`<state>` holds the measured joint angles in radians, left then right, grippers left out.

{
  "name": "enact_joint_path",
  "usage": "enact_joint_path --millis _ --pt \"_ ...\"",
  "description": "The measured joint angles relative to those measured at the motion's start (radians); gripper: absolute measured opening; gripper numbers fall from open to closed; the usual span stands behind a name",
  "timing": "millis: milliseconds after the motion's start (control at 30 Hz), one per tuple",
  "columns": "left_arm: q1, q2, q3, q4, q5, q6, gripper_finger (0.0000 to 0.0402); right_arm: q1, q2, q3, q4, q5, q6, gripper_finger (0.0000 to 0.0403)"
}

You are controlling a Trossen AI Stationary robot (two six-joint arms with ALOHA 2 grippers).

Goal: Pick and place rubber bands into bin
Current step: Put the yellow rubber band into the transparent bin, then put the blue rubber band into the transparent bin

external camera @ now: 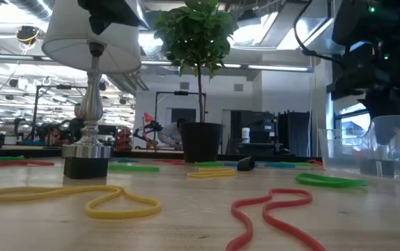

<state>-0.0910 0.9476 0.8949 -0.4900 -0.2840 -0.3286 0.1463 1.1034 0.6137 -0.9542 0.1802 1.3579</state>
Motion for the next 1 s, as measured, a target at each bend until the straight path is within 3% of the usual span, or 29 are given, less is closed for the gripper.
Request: enact_joint_path --millis 300,467,600,767,1000 --pt "0.001 -0.002 -0.001 -0.006 0.016 0.061 0.0003 0.000 0.000 0.024 -0.004 0.000 0.000 0.0121" --pt "0.001 -0.002 -0.001 -0.006 0.016 0.151 0.0002 0.001 -0.011 0.085 -0.035 0.002 -0.029 0.0132" --pt "-0.011 -0.002 -0.001 0.010 0.020 0.138 0.0002 0.013 -0.051 0.145 -0.079 0.019 -0.091 0.0128" --pt "-0.078 0.021 -0.001 0.029 0.012 0.078 0.0002 0.062 -0.137 0.167 -0.075 0.073 -0.172 0.0096" --pt "-0.183 0.135 0.026 0.034 -0.035 -0.037 0.0002 0.115 -0.243 0.167 -0.076 0.088 -0.209 0.0051"
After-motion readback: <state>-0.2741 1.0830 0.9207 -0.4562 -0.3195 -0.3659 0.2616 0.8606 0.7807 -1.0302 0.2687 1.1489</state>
